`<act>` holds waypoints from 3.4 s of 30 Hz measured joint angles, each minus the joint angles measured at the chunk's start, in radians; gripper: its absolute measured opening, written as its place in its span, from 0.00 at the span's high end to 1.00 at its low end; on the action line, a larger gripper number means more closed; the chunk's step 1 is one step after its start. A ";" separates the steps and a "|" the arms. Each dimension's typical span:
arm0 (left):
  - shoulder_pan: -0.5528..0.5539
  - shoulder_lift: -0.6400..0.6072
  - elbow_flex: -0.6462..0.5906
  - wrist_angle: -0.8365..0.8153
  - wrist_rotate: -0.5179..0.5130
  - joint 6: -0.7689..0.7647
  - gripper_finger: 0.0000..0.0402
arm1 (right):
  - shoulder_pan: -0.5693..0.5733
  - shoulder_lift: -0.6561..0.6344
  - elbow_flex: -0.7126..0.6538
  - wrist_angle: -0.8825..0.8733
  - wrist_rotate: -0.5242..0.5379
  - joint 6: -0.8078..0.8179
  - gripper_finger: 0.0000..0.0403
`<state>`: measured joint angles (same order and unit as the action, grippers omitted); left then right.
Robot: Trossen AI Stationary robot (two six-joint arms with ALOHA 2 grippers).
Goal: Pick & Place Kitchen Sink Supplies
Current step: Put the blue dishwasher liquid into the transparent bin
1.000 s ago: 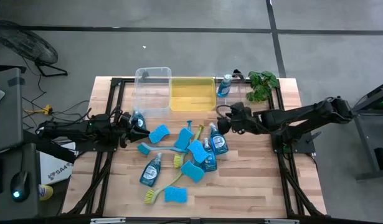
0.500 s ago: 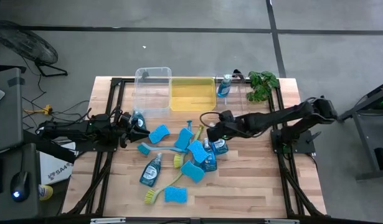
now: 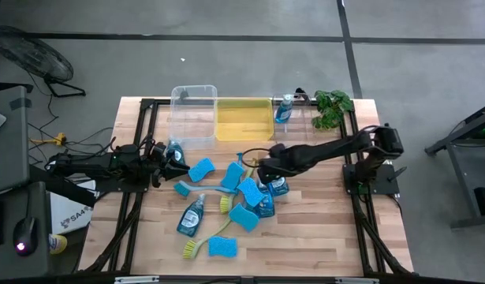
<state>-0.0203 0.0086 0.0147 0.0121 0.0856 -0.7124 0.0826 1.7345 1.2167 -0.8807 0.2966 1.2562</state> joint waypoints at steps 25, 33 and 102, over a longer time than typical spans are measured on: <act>0.000 0.000 0.000 0.000 0.000 0.000 0.74 | -0.050 0.113 0.000 0.104 0.075 -0.007 0.21; 0.000 0.000 0.000 0.000 0.000 0.000 0.74 | -0.062 0.156 0.000 0.133 0.099 -0.007 0.21; 0.000 0.000 0.000 0.000 0.000 0.000 0.74 | -0.053 0.025 -0.002 0.207 0.128 -0.027 0.67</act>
<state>-0.0204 0.0086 0.0147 0.0124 0.0856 -0.7121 0.0292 1.7591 1.2144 -0.6739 0.4246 1.2295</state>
